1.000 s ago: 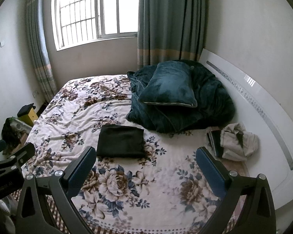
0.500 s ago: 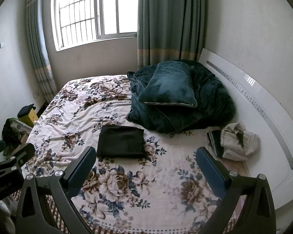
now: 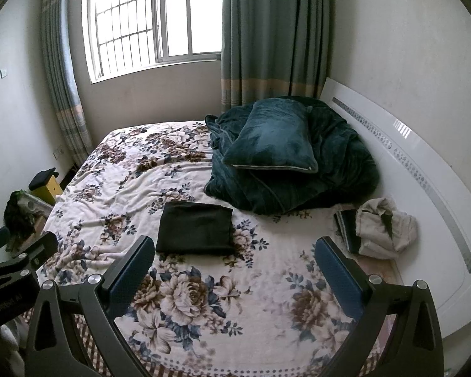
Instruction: Fold small clothes
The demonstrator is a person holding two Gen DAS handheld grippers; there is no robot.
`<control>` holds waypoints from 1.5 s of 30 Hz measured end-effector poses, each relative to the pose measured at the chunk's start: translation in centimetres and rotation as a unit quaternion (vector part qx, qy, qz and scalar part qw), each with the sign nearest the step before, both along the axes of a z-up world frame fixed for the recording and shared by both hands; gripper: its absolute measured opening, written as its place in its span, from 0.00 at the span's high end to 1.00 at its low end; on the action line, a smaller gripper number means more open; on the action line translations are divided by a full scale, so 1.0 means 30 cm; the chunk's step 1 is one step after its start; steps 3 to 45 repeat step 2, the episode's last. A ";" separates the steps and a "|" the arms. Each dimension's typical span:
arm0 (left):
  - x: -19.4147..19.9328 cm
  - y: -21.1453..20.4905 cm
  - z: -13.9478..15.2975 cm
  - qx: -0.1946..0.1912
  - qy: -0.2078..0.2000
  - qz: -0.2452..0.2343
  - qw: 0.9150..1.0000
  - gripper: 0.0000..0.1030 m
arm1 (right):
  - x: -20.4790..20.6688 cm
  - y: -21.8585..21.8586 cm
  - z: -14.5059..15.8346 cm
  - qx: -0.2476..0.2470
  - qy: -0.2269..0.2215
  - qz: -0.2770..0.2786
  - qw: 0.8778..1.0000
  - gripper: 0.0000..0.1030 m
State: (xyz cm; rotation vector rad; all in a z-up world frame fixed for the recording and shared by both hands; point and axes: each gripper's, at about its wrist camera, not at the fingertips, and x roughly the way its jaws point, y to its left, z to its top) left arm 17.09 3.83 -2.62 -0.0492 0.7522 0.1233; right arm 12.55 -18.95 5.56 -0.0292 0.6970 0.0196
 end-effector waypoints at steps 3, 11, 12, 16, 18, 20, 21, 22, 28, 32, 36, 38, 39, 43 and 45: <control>0.002 0.005 0.002 0.000 0.000 0.000 1.000 0.00 | 0.001 -0.003 -0.001 0.001 0.001 0.000 1.000 0.00; 0.002 0.005 0.002 0.000 0.000 0.000 1.000 0.00 | 0.001 -0.003 -0.001 0.001 0.001 0.000 1.000 0.00; 0.002 0.005 0.002 0.000 0.000 0.000 1.000 0.00 | 0.001 -0.003 -0.001 0.001 0.001 0.000 1.000 0.00; 0.002 0.005 0.002 0.000 0.000 0.000 1.000 0.00 | 0.001 -0.003 -0.001 0.001 0.001 0.000 1.000 0.00; 0.002 0.005 0.002 0.000 0.000 0.000 1.000 0.00 | 0.001 -0.003 -0.001 0.001 0.001 0.000 1.000 0.00; 0.002 0.005 0.002 0.000 0.000 0.000 1.000 0.00 | 0.001 -0.003 -0.001 0.001 0.001 0.000 1.000 0.00; 0.002 0.005 0.002 0.000 0.000 0.000 1.000 0.00 | 0.001 -0.003 -0.001 0.001 0.001 0.000 1.000 0.00; 0.002 0.005 0.002 0.000 0.000 0.000 1.000 0.00 | 0.001 -0.003 -0.001 0.001 0.001 0.000 1.000 0.00; 0.002 0.005 0.002 0.000 0.000 0.000 1.000 0.00 | 0.001 -0.003 -0.001 0.001 0.001 0.000 1.000 0.00; 0.002 0.005 0.002 0.000 0.000 0.000 1.000 0.00 | 0.001 -0.003 -0.001 0.001 0.001 0.000 1.000 0.00; 0.002 0.005 0.002 0.000 0.000 0.000 1.000 0.00 | 0.001 -0.003 -0.001 0.001 0.001 0.000 1.000 0.00; 0.002 0.005 0.002 0.000 0.000 0.000 1.000 0.00 | 0.001 -0.003 -0.001 0.001 0.001 0.000 1.000 0.00; 0.002 0.005 0.002 0.000 0.000 0.000 1.000 0.00 | 0.001 -0.003 -0.001 0.001 0.001 0.000 1.000 0.00; 0.002 0.005 0.002 0.000 0.000 0.000 1.000 0.00 | 0.001 -0.003 -0.001 0.001 0.001 0.000 1.000 0.00; 0.002 0.005 0.002 0.000 0.000 0.000 1.000 0.00 | 0.001 -0.003 -0.001 0.001 0.001 0.000 1.000 0.00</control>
